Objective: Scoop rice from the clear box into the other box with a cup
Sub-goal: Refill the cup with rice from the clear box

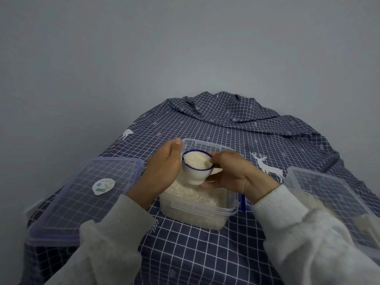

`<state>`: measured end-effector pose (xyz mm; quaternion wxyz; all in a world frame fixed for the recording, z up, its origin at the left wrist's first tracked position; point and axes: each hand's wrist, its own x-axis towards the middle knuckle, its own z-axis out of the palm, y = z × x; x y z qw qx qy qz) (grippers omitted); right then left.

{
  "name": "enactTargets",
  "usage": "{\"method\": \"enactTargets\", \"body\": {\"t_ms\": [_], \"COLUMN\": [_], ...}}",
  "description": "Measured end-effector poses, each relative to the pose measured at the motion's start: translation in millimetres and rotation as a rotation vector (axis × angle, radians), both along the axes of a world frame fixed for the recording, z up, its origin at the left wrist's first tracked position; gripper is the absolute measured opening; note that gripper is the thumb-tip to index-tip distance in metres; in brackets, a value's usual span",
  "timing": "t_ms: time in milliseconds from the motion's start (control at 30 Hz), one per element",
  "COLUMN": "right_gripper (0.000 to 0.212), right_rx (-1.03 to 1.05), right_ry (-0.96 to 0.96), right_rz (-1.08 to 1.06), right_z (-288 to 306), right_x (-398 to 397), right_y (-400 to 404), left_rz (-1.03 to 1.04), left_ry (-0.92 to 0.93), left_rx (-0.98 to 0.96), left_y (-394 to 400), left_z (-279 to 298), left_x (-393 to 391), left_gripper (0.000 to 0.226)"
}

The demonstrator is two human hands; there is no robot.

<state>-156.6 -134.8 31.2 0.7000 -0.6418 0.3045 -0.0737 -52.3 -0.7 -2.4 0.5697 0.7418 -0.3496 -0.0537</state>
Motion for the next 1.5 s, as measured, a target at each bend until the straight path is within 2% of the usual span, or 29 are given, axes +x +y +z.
{"method": "enactTargets", "body": {"t_ms": [167,333,433,533,700,867,967,1067,1267,1400,1500], "right_gripper": [0.019,0.031,0.027,0.021,0.021,0.017,0.024,0.018,0.013,0.018,0.016], "right_rx": [0.168,0.29,0.321,0.318,0.248,0.207,0.185,0.179,0.177,0.171,0.157], "right_ry": [-0.057,-0.106,-0.127,-0.139,-0.139,-0.14,-0.145,-0.158,-0.184,-0.204,-0.226], "right_rz": [-0.038,-0.03,-0.017,-0.006,-0.008,-0.05,-0.069,-0.079,-0.148,-0.194,-0.242], "right_z": [3,7,10,12,13,15,16,19,27,33,36], "right_x": [-4,-12,-17,-23,-30,-34,-34,-37,-52,-73,-92], "right_y": [-10,-16,-18,-19,-20,-21,-21,-22,-34,-45,-56], "left_rz": [-0.008,-0.046,-0.069,-0.091,-0.1,-0.12,-0.119,-0.124,-0.186,-0.217,-0.259], "left_ry": [-0.014,0.019,0.03,0.041,0.055,0.058,0.074,0.079,0.054,0.039,0.055], "left_rx": [-0.02,-0.067,-0.073,-0.084,-0.074,-0.051,-0.043,-0.057,-0.086,-0.074,-0.065], "left_y": [-2,-6,-10,-15,-23,-29,-30,-29,-37,-53,-68], "left_z": [7,14,16,18,21,20,22,28,38,42,42], "left_x": [-4,-9,-12,-16,-23,-26,-28,-31,-38,-50,-63], "left_gripper": [0.044,0.029,0.028,0.037,0.036,0.057,0.051,0.046,0.055,0.072,0.071]}}
